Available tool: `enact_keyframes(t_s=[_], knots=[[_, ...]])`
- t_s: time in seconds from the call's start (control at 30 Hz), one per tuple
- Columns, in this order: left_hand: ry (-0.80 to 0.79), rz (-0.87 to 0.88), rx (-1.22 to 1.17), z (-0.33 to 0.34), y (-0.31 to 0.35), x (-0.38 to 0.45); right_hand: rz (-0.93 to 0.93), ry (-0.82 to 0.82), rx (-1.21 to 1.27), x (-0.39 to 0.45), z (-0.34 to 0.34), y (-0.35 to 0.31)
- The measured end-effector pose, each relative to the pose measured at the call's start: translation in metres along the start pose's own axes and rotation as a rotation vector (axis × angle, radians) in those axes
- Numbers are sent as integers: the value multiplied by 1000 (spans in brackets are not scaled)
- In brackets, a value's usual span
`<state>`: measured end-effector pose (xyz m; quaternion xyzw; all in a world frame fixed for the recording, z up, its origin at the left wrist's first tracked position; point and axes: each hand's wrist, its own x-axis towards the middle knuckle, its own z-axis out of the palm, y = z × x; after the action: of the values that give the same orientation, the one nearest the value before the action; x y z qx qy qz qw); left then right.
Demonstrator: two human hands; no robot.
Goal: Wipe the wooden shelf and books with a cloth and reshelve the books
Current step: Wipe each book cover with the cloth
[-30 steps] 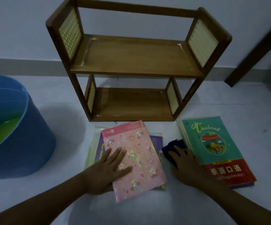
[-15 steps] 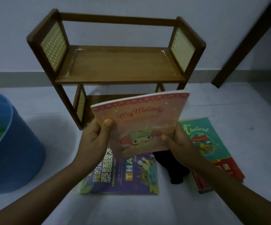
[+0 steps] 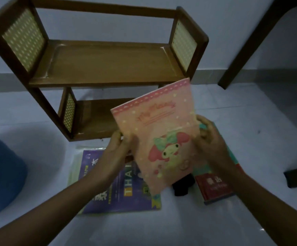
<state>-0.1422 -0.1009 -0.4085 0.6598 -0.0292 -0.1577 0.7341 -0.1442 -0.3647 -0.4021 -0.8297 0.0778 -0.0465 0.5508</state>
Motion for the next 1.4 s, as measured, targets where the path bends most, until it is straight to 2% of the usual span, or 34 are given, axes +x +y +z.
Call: enact_keyframes(t_s=[0.1, 0.23, 0.3, 0.37, 0.4, 0.47, 0.5, 0.53, 0.57, 0.63, 0.67, 0.77, 0.83, 0.9, 0.97, 1.0, 1.1, 1.17, 1.2, 1.27, 1.3, 1.33, 1.4], knots=[[-122, -137, 250, -4, -16, 2, 120, -29, -50, 4, -72, 7], [-43, -225, 579, -51, -47, -2, 338, 47, -82, 7, -122, 35], [-47, -188, 663, -78, -59, -7, 391, 88, -237, 9, -122, 59], [-147, -71, 719, -104, -67, -11, 414, 78, -530, 11, -115, 77], [-212, -53, 812, -118, -71, -11, 407, 57, -694, 13, -108, 81], [-386, -115, 1201, -143, -78, -13, 258, 38, -953, 14, -83, 88], [-453, -141, 1399, -153, -83, -13, 95, -12, -1001, 12, -64, 90], [-492, -153, 1500, -164, -89, -16, -79, -148, -1033, 7, -39, 92], [-519, -163, 1536, -169, -92, -16, -208, -308, -1037, 1, -16, 94], [-540, -160, 1561, -173, -95, -19, -235, -572, -1110, -17, 24, 99], [-537, -149, 1562, -174, -96, -19, -248, -605, -1188, -25, 36, 103], [-514, -113, 1567, -178, -102, -23, -251, -532, -1319, -31, 59, 117], [-504, -106, 1584, -181, -105, -28, -246, -532, -1259, -24, 68, 119], [-484, -83, 1567, -183, -106, -30, -254, -408, -1035, -17, 75, 98], [-464, -75, 1545, -186, -105, -30, -173, -184, -749, 0, 86, 82], [-475, -79, 1539, -185, -104, -27, -147, -173, -704, 4, 93, 71], [-496, -105, 1505, -186, -105, -30, -440, -272, -908, -24, 141, 52], [-494, -100, 1495, -187, -108, -30, -500, -341, -956, -64, 180, 56], [-487, -90, 1497, -188, -108, -29, -547, -409, -918, -83, 198, 52], [-493, -89, 1509, -187, -107, -29, -798, -631, -892, -106, 225, 55], [-493, -89, 1513, -185, -107, -29, -919, -764, -908, -105, 233, 53], [-483, -86, 1522, -184, -107, -30, -998, -821, -924, -91, 238, 50], [-480, -92, 1525, -181, -102, -30, -881, -735, -1028, -44, 250, 47]])
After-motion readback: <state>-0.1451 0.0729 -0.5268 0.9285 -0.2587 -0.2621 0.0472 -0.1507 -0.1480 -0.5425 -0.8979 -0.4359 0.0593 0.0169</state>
